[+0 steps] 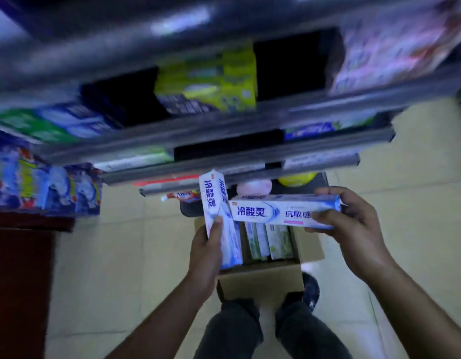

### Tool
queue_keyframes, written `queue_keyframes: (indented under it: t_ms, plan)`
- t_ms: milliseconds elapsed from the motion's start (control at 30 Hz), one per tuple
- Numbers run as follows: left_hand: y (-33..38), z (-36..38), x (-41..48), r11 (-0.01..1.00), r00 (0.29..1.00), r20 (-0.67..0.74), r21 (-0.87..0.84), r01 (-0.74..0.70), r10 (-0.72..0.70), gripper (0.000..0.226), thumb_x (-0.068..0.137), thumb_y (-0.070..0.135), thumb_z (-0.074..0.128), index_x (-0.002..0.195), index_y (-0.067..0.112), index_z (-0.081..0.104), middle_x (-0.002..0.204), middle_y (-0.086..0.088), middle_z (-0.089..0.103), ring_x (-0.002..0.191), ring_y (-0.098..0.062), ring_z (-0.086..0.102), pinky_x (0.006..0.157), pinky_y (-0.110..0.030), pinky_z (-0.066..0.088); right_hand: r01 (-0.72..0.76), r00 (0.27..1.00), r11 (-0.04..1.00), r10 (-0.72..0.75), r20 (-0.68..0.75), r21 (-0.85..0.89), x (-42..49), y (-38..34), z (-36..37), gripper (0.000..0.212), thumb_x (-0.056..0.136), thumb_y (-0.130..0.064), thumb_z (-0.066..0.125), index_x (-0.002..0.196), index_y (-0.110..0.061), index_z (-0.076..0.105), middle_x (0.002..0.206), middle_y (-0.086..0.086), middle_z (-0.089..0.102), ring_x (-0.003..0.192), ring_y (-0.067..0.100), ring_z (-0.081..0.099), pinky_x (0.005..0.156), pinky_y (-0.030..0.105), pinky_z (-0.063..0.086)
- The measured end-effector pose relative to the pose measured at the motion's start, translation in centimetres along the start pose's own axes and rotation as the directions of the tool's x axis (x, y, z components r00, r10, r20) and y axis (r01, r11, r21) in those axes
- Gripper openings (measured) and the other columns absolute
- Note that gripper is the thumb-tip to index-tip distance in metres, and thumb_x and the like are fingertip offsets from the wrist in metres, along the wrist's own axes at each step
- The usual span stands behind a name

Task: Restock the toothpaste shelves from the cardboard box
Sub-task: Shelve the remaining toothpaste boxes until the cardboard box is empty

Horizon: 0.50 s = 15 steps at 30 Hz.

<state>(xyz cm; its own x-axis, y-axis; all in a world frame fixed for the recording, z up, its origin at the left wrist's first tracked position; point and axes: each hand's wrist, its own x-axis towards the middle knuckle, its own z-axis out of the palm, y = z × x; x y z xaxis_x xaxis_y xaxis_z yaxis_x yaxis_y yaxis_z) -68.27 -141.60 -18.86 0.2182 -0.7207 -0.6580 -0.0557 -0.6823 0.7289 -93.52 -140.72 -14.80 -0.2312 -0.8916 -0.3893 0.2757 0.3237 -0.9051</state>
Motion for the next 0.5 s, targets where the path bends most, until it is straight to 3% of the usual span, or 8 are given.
queue_keyframes:
  t_ms: [33, 133, 233, 367, 500]
  plan:
    - [2.1, -0.9, -1.9, 0.997, 0.998, 0.048, -0.066, -0.026, 0.029, 0.041, 0.098, 0.045, 0.058, 0.126, 0.017, 0.069, 0.115, -0.001, 0.077, 0.105, -0.023, 0.073, 0.090, -0.043, 0.060, 0.040, 0.999, 0.999, -0.040, 0.032, 0.007, -0.8, -2.6, 0.7, 0.043, 0.083, 0.019, 0.057, 0.097, -0.019, 0.073, 0.089, 0.003, 0.075, 0.084, 0.028, 0.072, 0.063, 0.036, 0.061]
    - [7.1, -3.6, -6.5, 0.976, 0.983, 0.149, -0.205, -0.078, 0.110, 0.049, 0.092, 0.045, 0.061, 0.136, 0.023, 0.062, 0.126, 0.003, 0.073, 0.116, -0.020, 0.070, 0.093, -0.040, 0.057, 0.124, 0.988, 0.991, -0.127, 0.085, 0.042, -3.2, -9.7, 2.6, 0.037, 0.077, 0.008, 0.066, 0.097, -0.022, 0.075, 0.089, 0.006, 0.074, 0.081, 0.030, 0.073, 0.065, 0.041, 0.060]
    - [11.1, -6.2, -10.3, 0.944, 0.959, 0.182, -0.292, -0.156, 0.215, 0.053, 0.086, 0.040, 0.067, 0.136, 0.025, 0.062, 0.131, 0.002, 0.070, 0.121, -0.021, 0.067, 0.094, -0.040, 0.056, 0.147, 0.975, 0.985, -0.161, 0.155, 0.094, -5.4, -15.6, 4.3, 0.036, 0.068, -0.004, 0.068, 0.100, -0.021, 0.074, 0.090, 0.008, 0.074, 0.076, 0.029, 0.073, 0.060, 0.038, 0.059]
    - [14.4, -9.3, -13.6, 0.882, 0.925, 0.167, -0.399, -0.252, 0.340, 0.053, 0.078, 0.024, 0.074, 0.129, 0.014, 0.063, 0.123, -0.011, 0.073, 0.108, -0.027, 0.072, 0.077, -0.038, 0.061, 0.227, 0.936, 0.968, -0.248, 0.249, 0.110, -7.4, -21.6, 6.2, 0.039, 0.068, -0.003, 0.072, 0.103, -0.019, 0.073, 0.093, 0.010, 0.071, 0.080, 0.031, 0.071, 0.062, 0.041, 0.060]
    - [18.2, -12.3, -15.8, 0.801, 0.874, 0.102, -0.462, -0.381, 0.475, 0.062, 0.068, 0.005, 0.085, 0.125, 0.004, 0.061, 0.112, -0.019, 0.073, 0.096, -0.034, 0.073, 0.075, -0.045, 0.058, 0.332, 0.894, 0.932, -0.359, 0.269, 0.142, -8.8, -26.9, 8.4, 0.035, 0.067, -0.003, 0.069, 0.097, -0.018, 0.076, 0.090, 0.014, 0.073, 0.079, 0.034, 0.072, 0.060, 0.037, 0.060]
